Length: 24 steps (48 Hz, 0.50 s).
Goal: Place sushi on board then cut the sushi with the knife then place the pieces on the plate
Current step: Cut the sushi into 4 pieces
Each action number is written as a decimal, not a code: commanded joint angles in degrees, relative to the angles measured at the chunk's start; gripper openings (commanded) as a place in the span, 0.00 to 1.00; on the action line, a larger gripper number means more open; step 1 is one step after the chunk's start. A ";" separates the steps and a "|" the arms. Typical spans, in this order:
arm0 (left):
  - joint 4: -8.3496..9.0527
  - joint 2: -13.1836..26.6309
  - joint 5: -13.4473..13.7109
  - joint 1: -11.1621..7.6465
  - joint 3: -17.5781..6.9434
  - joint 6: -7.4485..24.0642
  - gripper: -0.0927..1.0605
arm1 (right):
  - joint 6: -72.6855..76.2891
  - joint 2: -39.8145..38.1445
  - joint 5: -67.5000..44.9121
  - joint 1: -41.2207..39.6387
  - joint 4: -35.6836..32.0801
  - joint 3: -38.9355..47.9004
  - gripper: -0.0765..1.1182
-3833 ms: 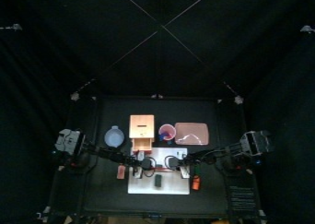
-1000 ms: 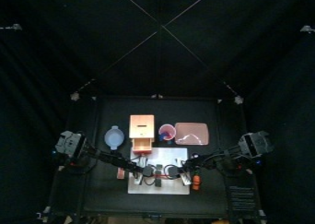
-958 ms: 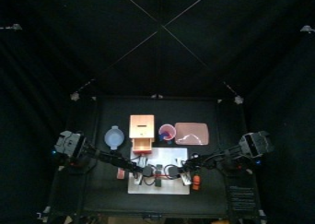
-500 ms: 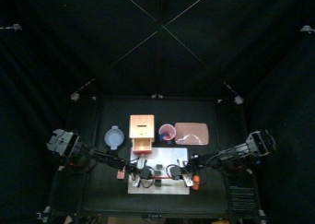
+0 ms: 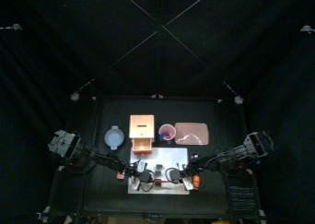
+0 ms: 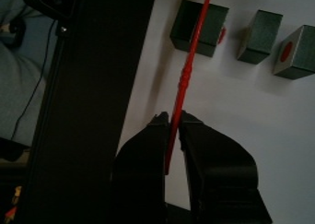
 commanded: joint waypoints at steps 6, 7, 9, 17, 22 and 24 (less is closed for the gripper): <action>-0.53 0.35 0.35 -0.53 -0.26 0.18 0.42 | -0.26 -0.35 0.70 1.76 0.35 -0.35 0.42; -0.53 0.53 0.44 -0.44 -0.26 0.18 0.42 | -0.26 -0.26 0.70 1.76 0.26 -0.35 0.42; -0.53 0.79 0.35 -0.35 -0.26 0.26 0.42 | -0.26 -0.18 0.70 1.67 0.18 -0.44 0.42; -0.44 1.58 0.35 -0.09 -0.62 0.26 0.42 | -0.26 0.62 0.62 1.49 0.00 -0.62 0.42; -0.44 1.93 0.44 0.00 -0.62 0.26 0.42 | -0.26 1.05 0.53 1.49 0.00 -0.62 0.42; -0.44 2.02 0.44 0.00 -0.62 0.35 0.42 | -0.35 1.23 0.44 1.49 0.00 -0.62 0.42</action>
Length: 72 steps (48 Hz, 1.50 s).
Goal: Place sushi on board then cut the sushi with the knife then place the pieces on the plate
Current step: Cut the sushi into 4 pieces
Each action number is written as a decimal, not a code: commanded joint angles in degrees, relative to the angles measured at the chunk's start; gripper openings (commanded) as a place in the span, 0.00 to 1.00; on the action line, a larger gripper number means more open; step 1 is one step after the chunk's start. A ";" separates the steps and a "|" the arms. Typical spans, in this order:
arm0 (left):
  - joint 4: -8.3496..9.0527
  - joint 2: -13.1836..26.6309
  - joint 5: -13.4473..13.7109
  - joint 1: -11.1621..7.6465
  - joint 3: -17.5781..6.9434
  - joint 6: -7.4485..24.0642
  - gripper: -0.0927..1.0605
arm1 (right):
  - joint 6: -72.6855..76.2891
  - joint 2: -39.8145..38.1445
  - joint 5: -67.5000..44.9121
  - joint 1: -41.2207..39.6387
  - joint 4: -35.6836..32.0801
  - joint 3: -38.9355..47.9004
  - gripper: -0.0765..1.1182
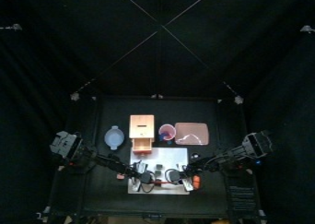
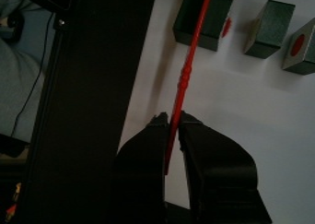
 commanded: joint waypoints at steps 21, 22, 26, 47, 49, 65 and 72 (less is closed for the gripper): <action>0.44 -2.02 2.46 0.00 0.09 0.35 0.42 | -0.35 -2.20 0.70 1.14 -1.32 -1.58 0.42; 0.44 -2.11 2.55 0.00 0.18 0.35 0.42 | -0.35 -2.37 0.62 1.14 -1.49 -1.49 0.42; 0.44 -2.29 2.99 0.09 0.18 0.35 0.42 | -0.35 -2.64 0.62 1.14 -2.02 -1.23 0.42; 0.62 -2.02 3.25 0.00 0.26 0.35 0.42 | -0.26 -2.29 1.93 0.79 -3.08 -1.49 0.42; 0.62 -1.85 3.25 0.09 0.26 0.35 0.42 | -0.26 -2.11 1.93 0.79 -2.99 -1.49 0.42; 0.53 0.44 3.25 0.00 0.35 0.35 0.42 | -0.35 -0.35 2.02 0.79 -2.99 -1.49 0.42; 0.53 1.49 3.25 0.00 0.35 0.26 0.42 | -0.35 -0.09 1.76 0.79 -3.08 -1.23 0.42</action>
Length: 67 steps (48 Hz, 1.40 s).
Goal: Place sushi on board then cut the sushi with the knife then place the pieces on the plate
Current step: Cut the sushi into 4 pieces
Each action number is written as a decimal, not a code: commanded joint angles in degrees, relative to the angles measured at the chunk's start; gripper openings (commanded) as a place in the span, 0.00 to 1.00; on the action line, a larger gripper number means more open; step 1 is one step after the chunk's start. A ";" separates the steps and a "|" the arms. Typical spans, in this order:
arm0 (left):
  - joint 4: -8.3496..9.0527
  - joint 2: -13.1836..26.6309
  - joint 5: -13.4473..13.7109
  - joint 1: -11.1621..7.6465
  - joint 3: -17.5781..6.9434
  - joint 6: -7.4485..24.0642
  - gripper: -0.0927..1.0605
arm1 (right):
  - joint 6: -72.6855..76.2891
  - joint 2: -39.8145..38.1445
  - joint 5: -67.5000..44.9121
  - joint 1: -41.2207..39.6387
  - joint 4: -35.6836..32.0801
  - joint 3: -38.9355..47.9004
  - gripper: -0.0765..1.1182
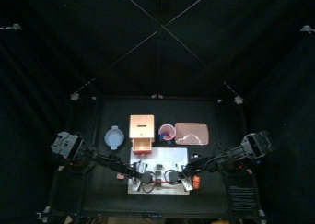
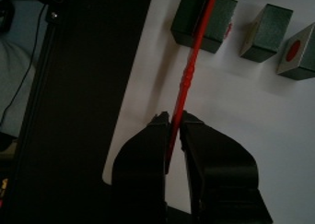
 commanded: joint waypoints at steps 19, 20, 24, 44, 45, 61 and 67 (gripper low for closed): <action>0.26 3.16 0.79 -0.09 0.18 0.35 0.42 | -0.35 3.52 0.88 0.97 0.00 -0.09 0.42; 0.26 3.08 0.88 -0.09 0.26 0.35 0.42 | -0.35 3.52 0.88 0.97 0.00 -0.09 0.42; 0.35 2.81 1.32 -0.18 0.26 0.35 0.42 | -0.35 2.99 0.97 0.88 -0.09 -0.09 0.42; 2.46 -3.16 6.06 0.62 -0.79 0.35 0.42 | -0.35 -3.34 4.57 -0.79 -1.85 -1.49 0.42; 2.72 -3.78 6.33 0.79 -0.79 0.26 0.42 | -0.35 -3.87 4.92 -0.97 -1.85 -1.49 0.42; 3.96 -10.81 7.47 8.53 -0.70 0.18 0.44 | -0.35 -11.51 9.40 -4.66 -2.11 0.18 0.42; 3.87 -10.72 5.10 9.49 -0.97 0.18 0.54 | -0.35 -12.74 9.93 -6.33 -2.81 1.23 0.42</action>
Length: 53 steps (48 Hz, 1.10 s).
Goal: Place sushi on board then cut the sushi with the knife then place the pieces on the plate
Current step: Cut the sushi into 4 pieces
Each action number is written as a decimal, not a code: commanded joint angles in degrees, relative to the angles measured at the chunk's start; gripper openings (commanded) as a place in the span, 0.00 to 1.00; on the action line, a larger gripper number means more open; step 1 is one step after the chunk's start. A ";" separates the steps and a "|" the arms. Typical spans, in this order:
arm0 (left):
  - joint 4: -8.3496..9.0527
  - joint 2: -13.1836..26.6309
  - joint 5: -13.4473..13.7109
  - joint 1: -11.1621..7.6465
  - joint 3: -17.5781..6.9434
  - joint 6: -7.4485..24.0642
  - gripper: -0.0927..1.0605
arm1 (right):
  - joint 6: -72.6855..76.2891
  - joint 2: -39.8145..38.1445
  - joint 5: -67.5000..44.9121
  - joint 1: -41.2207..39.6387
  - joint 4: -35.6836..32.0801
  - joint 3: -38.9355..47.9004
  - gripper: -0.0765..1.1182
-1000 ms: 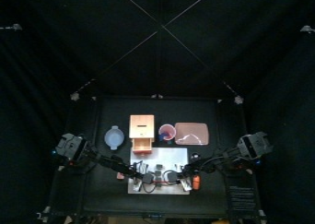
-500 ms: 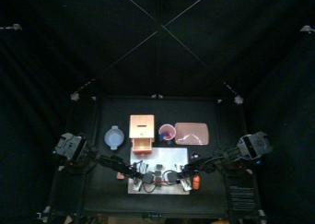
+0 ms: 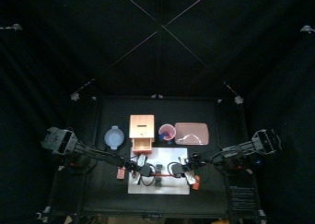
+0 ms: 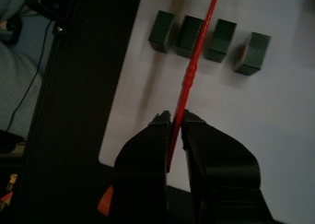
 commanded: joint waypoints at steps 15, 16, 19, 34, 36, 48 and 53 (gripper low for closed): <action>-1.49 -2.02 -8.96 2.02 0.97 0.09 0.90 | 0.00 -8.61 7.29 -3.69 -0.18 2.72 0.42; -1.49 -2.11 -9.58 2.02 1.05 0.00 0.90 | 0.09 -9.14 7.82 -3.96 0.09 2.99 0.42; -1.67 -2.37 -11.69 2.02 1.49 0.09 0.90 | 0.09 -10.81 9.76 -4.66 1.67 4.13 0.42; -1.67 -2.37 -22.76 2.55 4.04 0.26 0.90 | 0.44 -18.19 14.94 -10.37 13.62 10.63 0.41; -1.58 -2.37 -23.47 2.55 4.22 0.26 0.90 | 0.88 -19.07 15.12 -10.81 14.24 10.99 0.40; -1.67 -1.32 -24.35 2.37 4.31 0.26 0.90 | 25.93 -22.41 16.79 -13.36 4.57 11.69 0.37; -1.67 -0.88 -24.35 2.29 4.31 0.26 0.90 | 40.08 -23.29 16.44 -12.13 -0.44 11.69 0.37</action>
